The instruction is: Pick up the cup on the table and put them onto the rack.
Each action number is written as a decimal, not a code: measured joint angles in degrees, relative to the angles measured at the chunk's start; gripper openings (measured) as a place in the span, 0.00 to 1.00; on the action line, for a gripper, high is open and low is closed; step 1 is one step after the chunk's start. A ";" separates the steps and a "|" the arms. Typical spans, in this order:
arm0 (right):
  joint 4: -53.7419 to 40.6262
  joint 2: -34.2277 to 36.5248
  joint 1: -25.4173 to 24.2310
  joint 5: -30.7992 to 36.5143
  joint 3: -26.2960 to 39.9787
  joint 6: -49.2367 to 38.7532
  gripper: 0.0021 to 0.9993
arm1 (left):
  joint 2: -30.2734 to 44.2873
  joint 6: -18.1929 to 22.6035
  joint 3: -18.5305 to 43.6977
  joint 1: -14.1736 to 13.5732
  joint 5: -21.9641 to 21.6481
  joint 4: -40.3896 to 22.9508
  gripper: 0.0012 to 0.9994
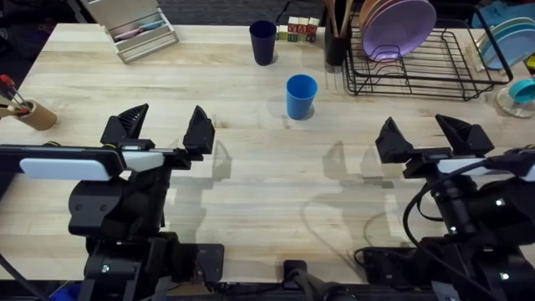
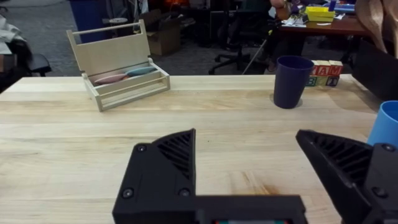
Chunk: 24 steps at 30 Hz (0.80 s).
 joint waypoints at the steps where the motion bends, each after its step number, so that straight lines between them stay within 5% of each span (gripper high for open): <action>1: 0.00 0.00 0.00 0.00 0.00 0.00 1.00 | 0.00 0.00 0.00 0.00 0.00 0.00 0.99; 19: -0.26 0.00 0.11 0.22 0.06 0.00 1.00 | 0.00 0.00 0.02 0.00 0.00 0.20 0.99; 24: -7.44 0.30 0.11 0.26 4.84 1.11 1.00 | 0.02 -0.02 4.81 0.00 0.00 -4.29 0.99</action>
